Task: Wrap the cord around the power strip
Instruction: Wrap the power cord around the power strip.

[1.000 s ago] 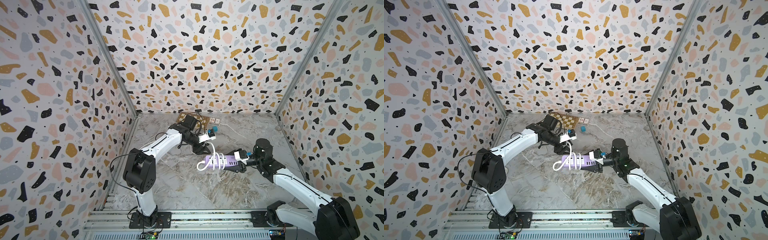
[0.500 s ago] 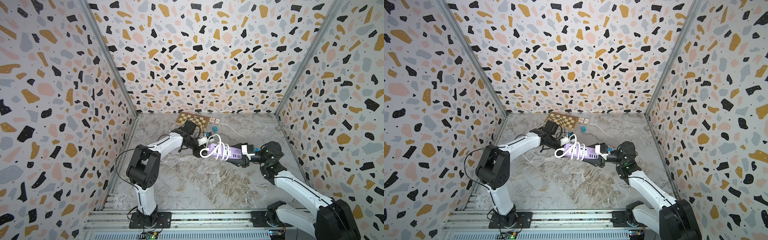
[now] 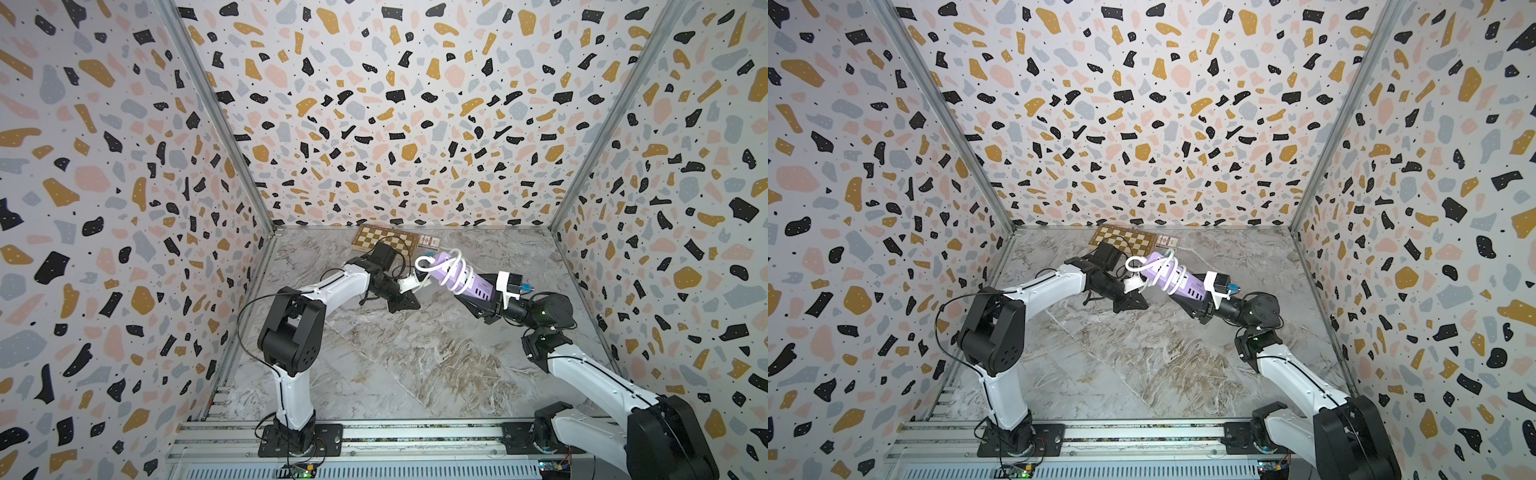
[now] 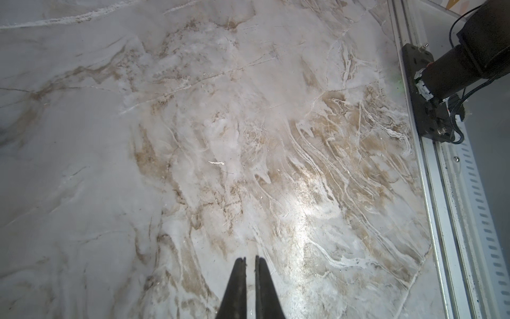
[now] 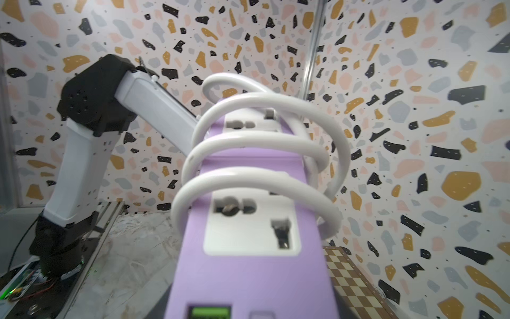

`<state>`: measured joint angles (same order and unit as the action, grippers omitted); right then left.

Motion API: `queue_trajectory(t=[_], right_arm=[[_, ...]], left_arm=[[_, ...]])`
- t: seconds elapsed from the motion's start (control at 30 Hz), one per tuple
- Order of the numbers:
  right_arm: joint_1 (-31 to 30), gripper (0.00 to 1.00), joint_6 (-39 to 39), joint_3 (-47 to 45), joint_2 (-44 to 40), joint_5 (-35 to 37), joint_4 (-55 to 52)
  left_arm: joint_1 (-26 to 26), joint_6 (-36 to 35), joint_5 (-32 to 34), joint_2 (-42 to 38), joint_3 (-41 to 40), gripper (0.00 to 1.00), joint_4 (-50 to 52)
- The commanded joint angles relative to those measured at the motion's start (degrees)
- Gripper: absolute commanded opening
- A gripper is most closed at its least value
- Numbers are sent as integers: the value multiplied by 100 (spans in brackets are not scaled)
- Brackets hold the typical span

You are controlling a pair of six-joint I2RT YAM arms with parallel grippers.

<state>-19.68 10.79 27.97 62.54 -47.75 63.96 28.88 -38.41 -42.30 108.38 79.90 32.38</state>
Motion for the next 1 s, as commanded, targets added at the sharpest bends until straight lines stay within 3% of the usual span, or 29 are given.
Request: queue_trajectory(t=[0.0,0.2,0.5,0.63,0.77,0.97], right_arm=[[74,0,256,82,-278,1459,526],[161,0,27,396,-591,3588,-1458],[238,0,-928,795,-567,4608,-3613],[242,0,-1395,1148,-248,4353,-4625],[125,0,-1999,1322,37,3449,-5250],[-252,0,-2914,1206,279,1971,-5715]], left_arm=[[205,-103,391,-213,144,0,364],[594,-106,1306,-626,296,0,792],[1105,-479,2540,-1501,595,0,1281],[1478,-1037,2828,-1828,746,0,1514],[1717,-1333,3151,-1965,1051,0,1531],[1746,-1726,3860,-1731,2225,1,2026]])
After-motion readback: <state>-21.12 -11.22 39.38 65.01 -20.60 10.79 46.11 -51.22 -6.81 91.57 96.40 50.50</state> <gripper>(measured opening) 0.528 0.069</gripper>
